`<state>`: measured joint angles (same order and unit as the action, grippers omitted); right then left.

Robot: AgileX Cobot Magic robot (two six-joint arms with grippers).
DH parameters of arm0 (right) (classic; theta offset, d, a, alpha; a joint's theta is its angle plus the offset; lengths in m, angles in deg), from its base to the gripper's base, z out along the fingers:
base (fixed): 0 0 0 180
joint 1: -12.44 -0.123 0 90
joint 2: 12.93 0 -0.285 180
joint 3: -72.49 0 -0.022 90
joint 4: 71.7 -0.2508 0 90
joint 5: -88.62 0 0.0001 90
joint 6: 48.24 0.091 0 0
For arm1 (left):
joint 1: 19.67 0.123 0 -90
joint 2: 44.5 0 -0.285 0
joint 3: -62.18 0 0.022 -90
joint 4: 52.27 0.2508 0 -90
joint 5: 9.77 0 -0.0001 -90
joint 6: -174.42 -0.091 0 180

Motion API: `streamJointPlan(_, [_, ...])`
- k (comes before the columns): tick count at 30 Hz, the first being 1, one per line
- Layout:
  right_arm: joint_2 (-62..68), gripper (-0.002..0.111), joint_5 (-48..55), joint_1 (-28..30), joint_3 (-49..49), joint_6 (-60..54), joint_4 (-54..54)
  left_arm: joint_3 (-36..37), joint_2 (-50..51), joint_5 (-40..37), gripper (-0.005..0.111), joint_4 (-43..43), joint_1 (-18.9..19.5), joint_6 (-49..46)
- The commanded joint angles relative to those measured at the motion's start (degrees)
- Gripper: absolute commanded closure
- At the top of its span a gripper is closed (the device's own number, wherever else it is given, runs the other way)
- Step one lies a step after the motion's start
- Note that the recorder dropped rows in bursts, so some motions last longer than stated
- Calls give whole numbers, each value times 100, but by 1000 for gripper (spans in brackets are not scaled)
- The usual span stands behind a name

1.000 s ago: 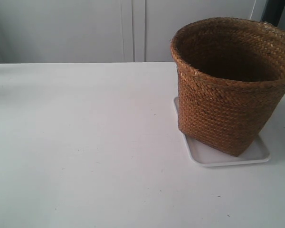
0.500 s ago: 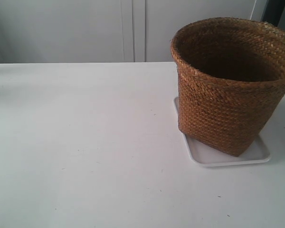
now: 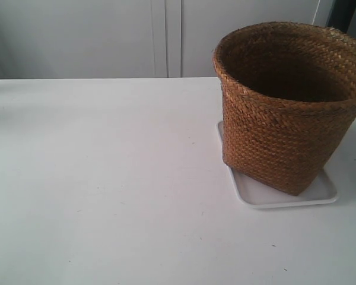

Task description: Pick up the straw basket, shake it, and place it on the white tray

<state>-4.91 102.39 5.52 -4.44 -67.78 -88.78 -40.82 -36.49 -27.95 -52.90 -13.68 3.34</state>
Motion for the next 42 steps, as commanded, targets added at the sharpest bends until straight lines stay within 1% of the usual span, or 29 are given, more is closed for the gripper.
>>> streamJointPlan(1, [-24,97,298,-4,-29,32,197,22,-23,-199,48,-77,15,7])
streamJointPlan(6, [-24,97,349,-4,-29,196,51,22,-23,-199,48,-77,15,7])
streamJointPlan(42, [-24,97,349,-4,-29,196,51,22,-23,-199,48,-77,15,7])
